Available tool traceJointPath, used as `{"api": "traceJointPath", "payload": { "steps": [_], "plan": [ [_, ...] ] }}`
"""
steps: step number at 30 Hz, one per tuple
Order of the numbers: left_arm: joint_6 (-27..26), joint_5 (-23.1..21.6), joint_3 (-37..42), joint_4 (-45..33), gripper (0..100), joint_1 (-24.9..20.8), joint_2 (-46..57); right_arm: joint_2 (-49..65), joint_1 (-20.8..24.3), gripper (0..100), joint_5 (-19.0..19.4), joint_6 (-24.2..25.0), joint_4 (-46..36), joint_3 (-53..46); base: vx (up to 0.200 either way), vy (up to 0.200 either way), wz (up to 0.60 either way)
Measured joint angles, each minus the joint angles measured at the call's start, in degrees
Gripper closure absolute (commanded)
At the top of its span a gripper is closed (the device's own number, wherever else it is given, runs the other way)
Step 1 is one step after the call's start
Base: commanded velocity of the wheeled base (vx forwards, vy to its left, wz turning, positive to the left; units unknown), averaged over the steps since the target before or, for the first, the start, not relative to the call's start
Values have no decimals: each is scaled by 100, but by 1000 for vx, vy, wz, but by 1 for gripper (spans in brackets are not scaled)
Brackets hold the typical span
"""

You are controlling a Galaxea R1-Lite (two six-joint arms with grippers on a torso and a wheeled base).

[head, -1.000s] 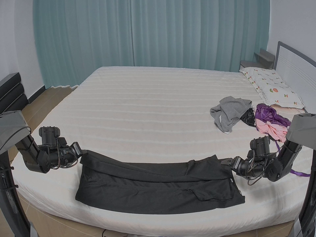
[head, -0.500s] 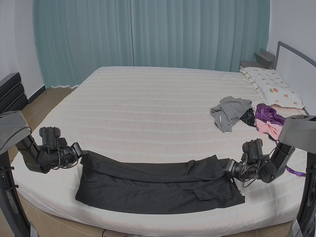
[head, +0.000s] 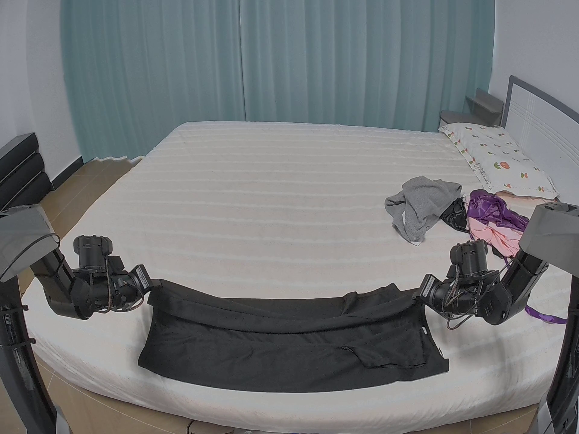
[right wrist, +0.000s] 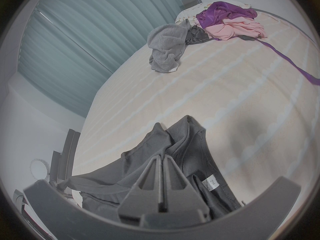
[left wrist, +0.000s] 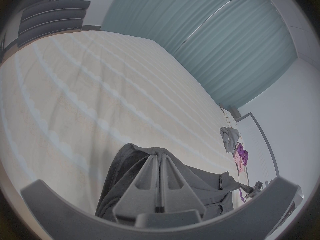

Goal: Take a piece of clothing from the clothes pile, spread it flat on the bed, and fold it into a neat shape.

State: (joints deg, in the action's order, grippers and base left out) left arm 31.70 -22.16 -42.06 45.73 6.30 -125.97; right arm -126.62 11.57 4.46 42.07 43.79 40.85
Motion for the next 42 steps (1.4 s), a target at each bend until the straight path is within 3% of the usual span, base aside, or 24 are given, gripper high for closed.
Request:
{"api": "traceJointPath", "payload": {
  "steps": [2,3,14,25,32,42],
  "plan": [
    [-4,0,20,-10,100,0,-9,5,-2,100,-1,2,5,-20,0,0,0],
    [-6,0,30,-21,0,0,-13,5,-2,100,-1,2,2,-37,0,0,0],
    [-149,-28,72,-98,0,-9,-171,-11,13,100,-9,5,2,-87,0,0,0],
    [-1000,-496,317,9,0,6,-293,-20,9,100,-1,11,5,-105,0,0,0],
    [-1285,-885,645,499,0,91,-196,-30,9,100,-1,5,5,-106,0,0,0],
    [-1558,-808,756,1395,0,89,-540,-61,9,100,0,5,5,-105,0,0,0]
  ]
}}
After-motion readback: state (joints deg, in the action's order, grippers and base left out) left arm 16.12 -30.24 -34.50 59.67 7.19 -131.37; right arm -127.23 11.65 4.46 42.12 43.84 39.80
